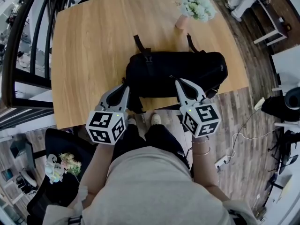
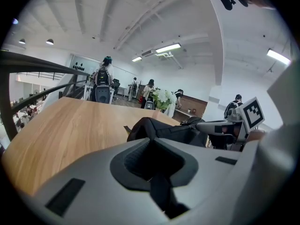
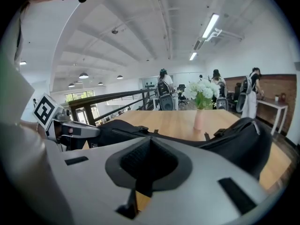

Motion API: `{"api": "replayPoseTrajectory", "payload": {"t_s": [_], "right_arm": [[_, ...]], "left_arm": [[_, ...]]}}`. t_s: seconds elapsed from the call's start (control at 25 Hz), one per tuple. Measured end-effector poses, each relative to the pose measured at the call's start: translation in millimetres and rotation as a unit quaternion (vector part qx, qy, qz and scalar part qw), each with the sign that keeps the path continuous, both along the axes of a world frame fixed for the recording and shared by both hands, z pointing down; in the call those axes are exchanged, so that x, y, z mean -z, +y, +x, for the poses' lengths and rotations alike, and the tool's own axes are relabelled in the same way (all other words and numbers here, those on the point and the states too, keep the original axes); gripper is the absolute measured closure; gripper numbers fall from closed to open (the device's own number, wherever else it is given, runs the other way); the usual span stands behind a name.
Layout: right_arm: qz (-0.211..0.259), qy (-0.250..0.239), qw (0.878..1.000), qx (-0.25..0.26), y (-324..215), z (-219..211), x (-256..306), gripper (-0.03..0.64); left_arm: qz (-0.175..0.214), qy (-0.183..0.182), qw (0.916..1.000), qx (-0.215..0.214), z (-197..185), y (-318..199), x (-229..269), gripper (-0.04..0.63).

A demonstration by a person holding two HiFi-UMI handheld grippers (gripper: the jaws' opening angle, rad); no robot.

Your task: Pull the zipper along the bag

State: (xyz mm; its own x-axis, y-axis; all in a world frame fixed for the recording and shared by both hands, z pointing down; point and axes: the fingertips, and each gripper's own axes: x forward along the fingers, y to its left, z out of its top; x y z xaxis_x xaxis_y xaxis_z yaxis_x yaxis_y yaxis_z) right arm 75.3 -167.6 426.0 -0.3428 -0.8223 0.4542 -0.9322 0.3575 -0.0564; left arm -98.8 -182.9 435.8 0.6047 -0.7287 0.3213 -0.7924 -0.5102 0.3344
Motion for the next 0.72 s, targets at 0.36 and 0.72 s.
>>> {"api": "replayPoseTrajectory", "payload": {"t_s": [0.36, 0.72], "right_arm": [[0.008, 0.009, 1.0, -0.022, -7.9, 53.0, 0.0, 0.6], [0.016, 0.006, 0.999, -0.033, -10.5, 80.8, 4.8, 0.601]], "left_arm": [[0.0, -0.024, 0.9985, 0.049, -5.4, -0.4, -5.5, 0.555], [0.004, -0.045, 0.996, 0.077, -5.8, -0.9, -7.5, 0.555]]}}
